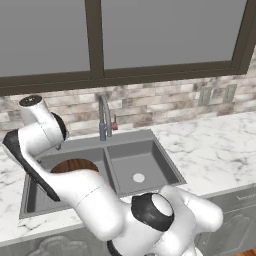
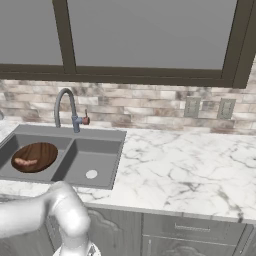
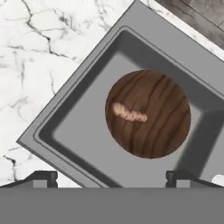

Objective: Pick the potato from the cabinet and place it in the bowl. Then pick the bowl and place it in the sink. Then turn on the sink facuet.

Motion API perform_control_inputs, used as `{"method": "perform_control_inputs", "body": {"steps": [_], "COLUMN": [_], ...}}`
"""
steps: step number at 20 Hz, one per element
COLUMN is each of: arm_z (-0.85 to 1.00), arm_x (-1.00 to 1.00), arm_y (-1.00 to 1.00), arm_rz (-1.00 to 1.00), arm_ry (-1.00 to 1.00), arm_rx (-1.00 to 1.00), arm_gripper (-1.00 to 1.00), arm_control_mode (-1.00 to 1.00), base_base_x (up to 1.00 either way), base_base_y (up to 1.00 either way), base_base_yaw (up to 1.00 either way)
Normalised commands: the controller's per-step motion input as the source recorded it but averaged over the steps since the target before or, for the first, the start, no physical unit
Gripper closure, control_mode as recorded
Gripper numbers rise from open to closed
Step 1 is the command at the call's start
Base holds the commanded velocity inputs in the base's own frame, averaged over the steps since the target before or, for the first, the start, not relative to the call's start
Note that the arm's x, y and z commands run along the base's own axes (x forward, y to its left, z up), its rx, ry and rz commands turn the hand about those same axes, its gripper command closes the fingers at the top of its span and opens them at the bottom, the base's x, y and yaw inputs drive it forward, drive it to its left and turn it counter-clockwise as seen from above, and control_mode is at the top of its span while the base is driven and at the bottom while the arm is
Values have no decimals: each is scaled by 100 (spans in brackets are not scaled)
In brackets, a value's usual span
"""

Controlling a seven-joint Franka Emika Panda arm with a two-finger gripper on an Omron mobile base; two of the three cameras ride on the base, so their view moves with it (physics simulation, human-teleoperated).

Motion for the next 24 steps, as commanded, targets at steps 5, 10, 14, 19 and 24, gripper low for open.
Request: {"method": "perform_control_inputs", "body": {"steps": [5, 10, 14, 19, 24], "arm_z": [89, 83, 50, 16, 1], "arm_x": [-91, -79, -66, -36, -7], "arm_y": [-94, -100, -100, -100, -100], "arm_rz": [0, 0, 0, 0, -1], "arm_ry": [-13, -2, 0, -4, 0], "arm_rx": [18, 24, 24, 19, 6], "arm_gripper": [-100, -100, -100, -100, -100], "arm_control_mode": [-100, -100, -100, -100, -100], "base_base_x": [0, 0, 0, 0, 0], "base_base_y": [0, 0, 0, 0, 0], "base_base_yaw": [0, 0, 0, 0, 0]}}
